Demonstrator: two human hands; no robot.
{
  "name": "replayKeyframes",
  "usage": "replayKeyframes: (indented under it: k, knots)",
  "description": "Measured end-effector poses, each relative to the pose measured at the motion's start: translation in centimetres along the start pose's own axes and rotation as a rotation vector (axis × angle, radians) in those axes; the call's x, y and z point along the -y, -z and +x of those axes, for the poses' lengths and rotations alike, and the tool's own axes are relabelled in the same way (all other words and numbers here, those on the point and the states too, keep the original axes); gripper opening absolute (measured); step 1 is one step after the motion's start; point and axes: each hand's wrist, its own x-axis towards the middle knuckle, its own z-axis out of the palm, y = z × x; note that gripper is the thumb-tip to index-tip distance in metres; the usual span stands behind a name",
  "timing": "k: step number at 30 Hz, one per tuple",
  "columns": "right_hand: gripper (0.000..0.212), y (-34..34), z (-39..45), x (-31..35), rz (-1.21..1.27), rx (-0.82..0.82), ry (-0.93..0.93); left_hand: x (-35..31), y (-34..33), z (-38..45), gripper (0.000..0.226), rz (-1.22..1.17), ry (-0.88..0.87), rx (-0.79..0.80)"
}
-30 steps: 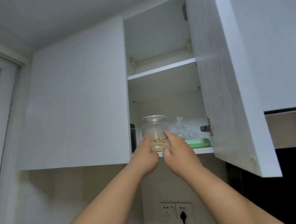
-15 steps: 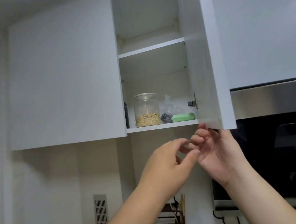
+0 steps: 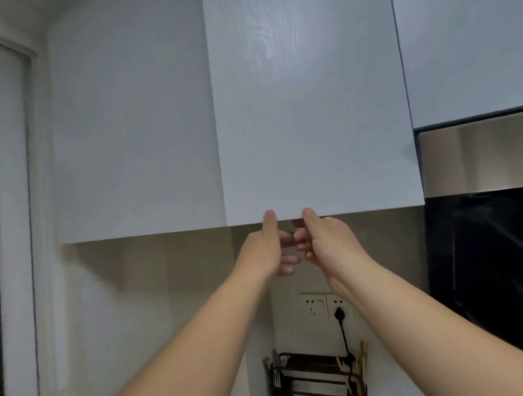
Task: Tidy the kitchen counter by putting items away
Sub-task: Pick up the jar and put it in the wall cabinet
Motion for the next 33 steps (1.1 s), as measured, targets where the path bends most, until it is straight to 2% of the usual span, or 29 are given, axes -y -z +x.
replayKeyframes:
  k: [3,10,14,17,19,21,23,26,29,33]
  knots:
    - [0.041,-0.1,2.1,-1.1,-0.047,-0.017,0.027,1.3,-0.7,2.7,0.081,0.034,0.044,0.007]
    - [0.044,0.8,4.1,-2.1,-0.097,0.01,0.055,2.3,-2.3,5.1,0.084,0.013,0.026,0.013]
    - [0.043,1.0,4.8,-2.1,-0.162,0.039,0.064,1.8,-1.4,5.5,0.09,0.092,0.101,0.036]
    - [0.041,1.1,4.0,-1.3,-0.191,0.024,-0.033,1.0,-0.4,4.7,0.092,0.175,0.204,0.076]
    - [0.037,2.0,2.2,-0.8,-0.22,0.007,-0.1,0.8,-0.1,3.1,0.081,0.373,0.109,0.045]
    - [0.034,3.8,-0.4,-0.9,-0.372,-0.009,-0.038,1.3,-0.1,0.8,0.066,0.573,-0.105,0.044]
    - [0.034,6.6,-3.8,-1.9,-0.653,-0.01,0.08,3.0,-1.2,-2.9,0.052,0.621,-0.27,0.094]
    - [0.043,12.4,-11.2,-6.3,-0.915,-0.058,0.1,7.2,-5.0,-9.8,0.039,0.609,-0.407,0.262]
    - [0.052,18.3,-19.9,-12.5,-1.058,-0.049,-0.072,12.8,-10.2,-16.6,0.043,0.581,-0.372,0.478]
    - [0.058,26.7,-31.4,-17.0,-1.188,-0.122,-0.446,18.2,-19.7,-25.7,0.052,0.568,-0.291,0.783]
